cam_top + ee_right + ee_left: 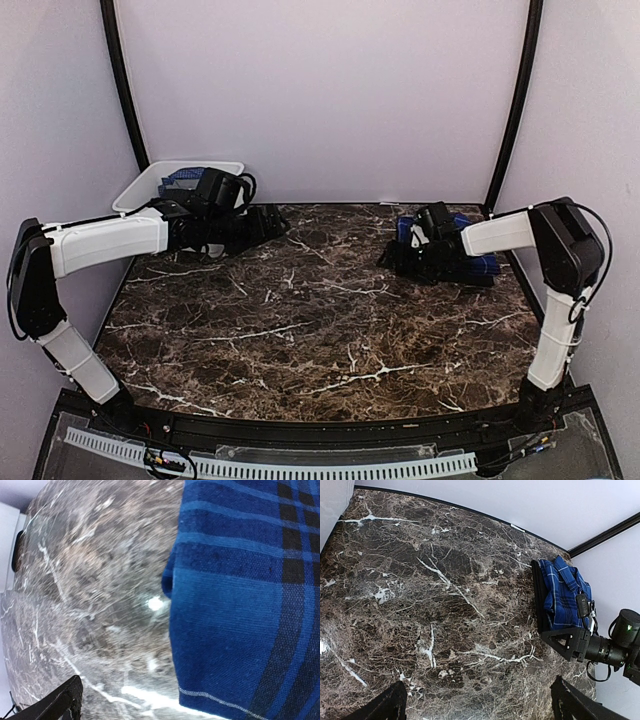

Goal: Fold and stack the long sleeve shirts
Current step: Move the square-folded shirt to the corner of the board.

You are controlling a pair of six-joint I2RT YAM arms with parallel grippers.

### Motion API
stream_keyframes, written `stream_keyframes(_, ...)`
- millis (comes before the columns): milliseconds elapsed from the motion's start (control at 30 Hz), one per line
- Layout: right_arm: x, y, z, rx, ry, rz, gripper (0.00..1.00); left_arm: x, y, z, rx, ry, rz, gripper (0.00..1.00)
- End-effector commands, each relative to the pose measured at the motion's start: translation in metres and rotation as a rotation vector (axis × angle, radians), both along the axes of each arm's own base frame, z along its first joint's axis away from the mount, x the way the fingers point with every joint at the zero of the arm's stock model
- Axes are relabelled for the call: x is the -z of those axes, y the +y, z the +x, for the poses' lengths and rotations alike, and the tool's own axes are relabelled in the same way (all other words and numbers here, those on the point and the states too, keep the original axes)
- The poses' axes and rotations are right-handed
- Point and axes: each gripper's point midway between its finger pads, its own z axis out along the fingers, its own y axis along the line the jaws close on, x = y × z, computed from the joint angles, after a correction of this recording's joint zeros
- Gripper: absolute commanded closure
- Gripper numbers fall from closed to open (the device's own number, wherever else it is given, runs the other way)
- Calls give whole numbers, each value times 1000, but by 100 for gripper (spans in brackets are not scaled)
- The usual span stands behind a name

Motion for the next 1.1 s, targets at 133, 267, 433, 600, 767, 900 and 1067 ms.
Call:
stream_keyframes(133,40,-65,-25,52,148,-190,2,-4,3,-3,5,-1,-12,1)
stream_keyframes(267,28,-70,-43,80,147,-164,1,-1,3,-3,8,0,-8,1)
stream_keyframes(433,31,-94,-70,135,170,-201,1,1,-4,-7,45,13,-34,1)
stream_keyframes(600,33,-129,-69,228,170,-198,1,3,-7,-8,58,19,-44,1)
stream_keyframes(767,35,-160,-45,303,147,-198,1,2,-8,-8,61,18,-50,1)
stream_keyframes(900,29,-177,-19,339,108,-207,1,-1,-5,-10,57,11,-49,1)
stream_keyframes(1067,21,-195,13,369,73,-205,1,-2,-2,-12,49,10,-49,1)
